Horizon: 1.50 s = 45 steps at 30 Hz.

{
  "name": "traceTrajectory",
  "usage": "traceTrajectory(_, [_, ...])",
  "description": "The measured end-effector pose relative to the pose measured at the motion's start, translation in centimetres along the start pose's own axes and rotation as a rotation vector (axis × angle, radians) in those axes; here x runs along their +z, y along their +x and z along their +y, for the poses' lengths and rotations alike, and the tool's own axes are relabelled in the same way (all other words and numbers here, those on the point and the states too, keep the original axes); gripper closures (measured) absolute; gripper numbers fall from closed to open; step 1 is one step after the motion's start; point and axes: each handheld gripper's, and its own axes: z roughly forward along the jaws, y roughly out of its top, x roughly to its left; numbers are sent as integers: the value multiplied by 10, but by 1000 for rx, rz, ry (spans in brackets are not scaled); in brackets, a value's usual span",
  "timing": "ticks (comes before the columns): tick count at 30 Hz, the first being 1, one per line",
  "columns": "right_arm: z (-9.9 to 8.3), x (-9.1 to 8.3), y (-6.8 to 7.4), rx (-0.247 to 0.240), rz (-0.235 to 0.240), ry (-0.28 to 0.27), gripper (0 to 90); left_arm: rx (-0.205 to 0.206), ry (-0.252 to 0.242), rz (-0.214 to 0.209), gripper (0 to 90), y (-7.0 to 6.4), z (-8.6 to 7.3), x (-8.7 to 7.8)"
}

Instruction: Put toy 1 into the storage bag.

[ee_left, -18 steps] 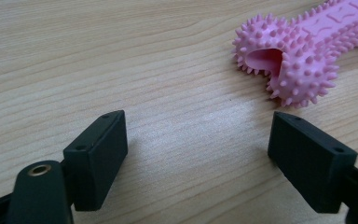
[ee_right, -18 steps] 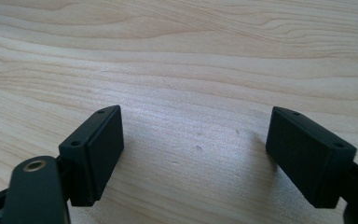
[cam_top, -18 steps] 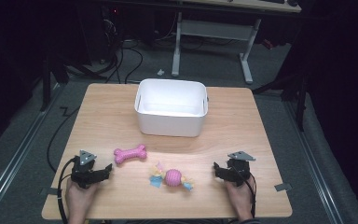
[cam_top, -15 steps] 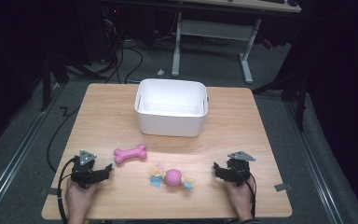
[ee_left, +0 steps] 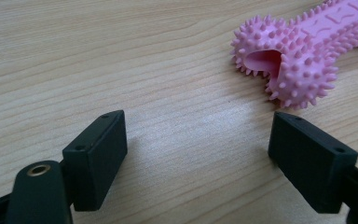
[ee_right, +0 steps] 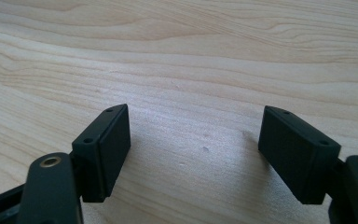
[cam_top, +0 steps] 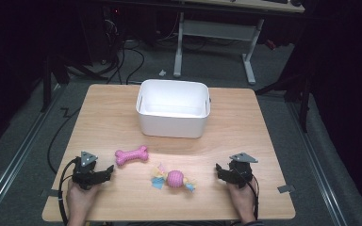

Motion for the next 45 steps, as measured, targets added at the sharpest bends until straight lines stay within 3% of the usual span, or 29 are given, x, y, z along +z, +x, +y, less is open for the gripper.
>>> traceTrajectory(10, [0, 0, 0, -2, 1, -2, 265, 12, 6, -16, 161, 0, 1, 1])
traceTrajectory(23, [0, 0, 0, -3, 2, -2, 265, -15, -30, -70, 159, 4, 0, -5])
traceTrajectory(35, [0, 0, 0, -5, 3, -2, 265, 41, -105, -101, 154, -11, 20, -19])
traceTrajectory(45, [0, 0, 0, -6, 3, -2, 268, 106, -95, -148, 155, -25, 39, -13])
